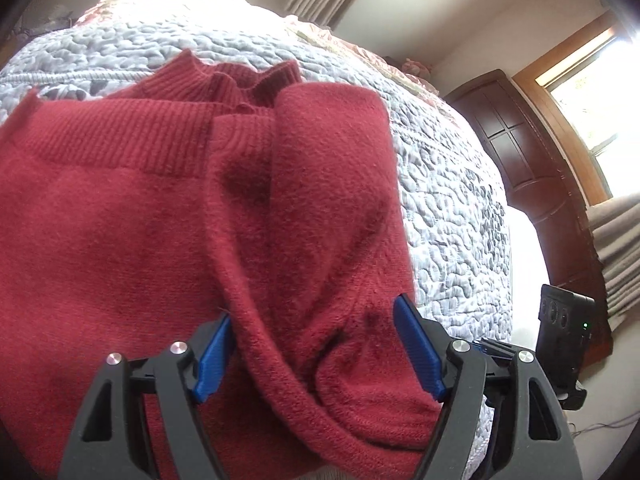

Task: Fold small clothes
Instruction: 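Grasp the other sweater side with the left tool, fold it inward, release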

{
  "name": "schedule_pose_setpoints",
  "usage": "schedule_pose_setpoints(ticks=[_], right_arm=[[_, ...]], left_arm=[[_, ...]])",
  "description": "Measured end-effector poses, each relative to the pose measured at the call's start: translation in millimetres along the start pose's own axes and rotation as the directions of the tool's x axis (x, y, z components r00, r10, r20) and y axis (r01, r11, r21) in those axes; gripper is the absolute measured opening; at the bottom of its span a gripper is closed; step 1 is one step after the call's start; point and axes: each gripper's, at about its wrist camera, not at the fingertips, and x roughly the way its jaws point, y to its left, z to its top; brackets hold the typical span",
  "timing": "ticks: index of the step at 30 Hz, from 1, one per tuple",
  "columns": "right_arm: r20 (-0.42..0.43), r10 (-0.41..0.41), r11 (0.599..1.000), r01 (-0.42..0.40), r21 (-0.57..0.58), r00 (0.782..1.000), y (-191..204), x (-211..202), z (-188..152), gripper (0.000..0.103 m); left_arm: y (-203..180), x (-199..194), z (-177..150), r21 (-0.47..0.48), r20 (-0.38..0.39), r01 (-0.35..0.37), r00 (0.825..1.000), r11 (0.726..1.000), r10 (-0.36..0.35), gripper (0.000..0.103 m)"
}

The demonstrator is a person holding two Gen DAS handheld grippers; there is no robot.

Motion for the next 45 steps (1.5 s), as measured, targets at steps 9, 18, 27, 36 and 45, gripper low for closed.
schedule_pose_setpoints(ticks=[9,18,27,36,45], right_arm=[[0.009,0.006,1.000,-0.006,0.004,1.000,-13.8,-8.4,-9.2,0.042],[0.006,0.005,1.000,-0.005,-0.007,1.000,-5.2,-8.1,-13.5,0.043],[-0.008,0.020,0.999,-0.021,-0.040,1.000,15.3,4.1,-11.4,0.044],[-0.029,0.031,0.997,-0.033,-0.072,0.999,36.1,19.3,-6.9,0.045],[-0.044,0.009,0.993,-0.014,-0.114,0.999,54.9,31.8,-6.2,0.047]], left_arm=[[-11.2,-9.1,-2.0,0.034,0.072,-0.055,0.996,0.998,0.053,0.027],[0.8,-58.8,3.0,0.046,0.185,-0.036,0.982,0.998,0.027,0.023],[24.9,-128.9,13.6,0.107,0.266,-0.137,0.958,0.985,0.105,0.023],[88.1,-160.5,7.1,0.062,0.252,-0.197,0.952,0.979,0.175,0.024],[144.6,-154.3,-6.6,0.013,0.210,-0.176,0.963,0.984,0.169,0.024]])
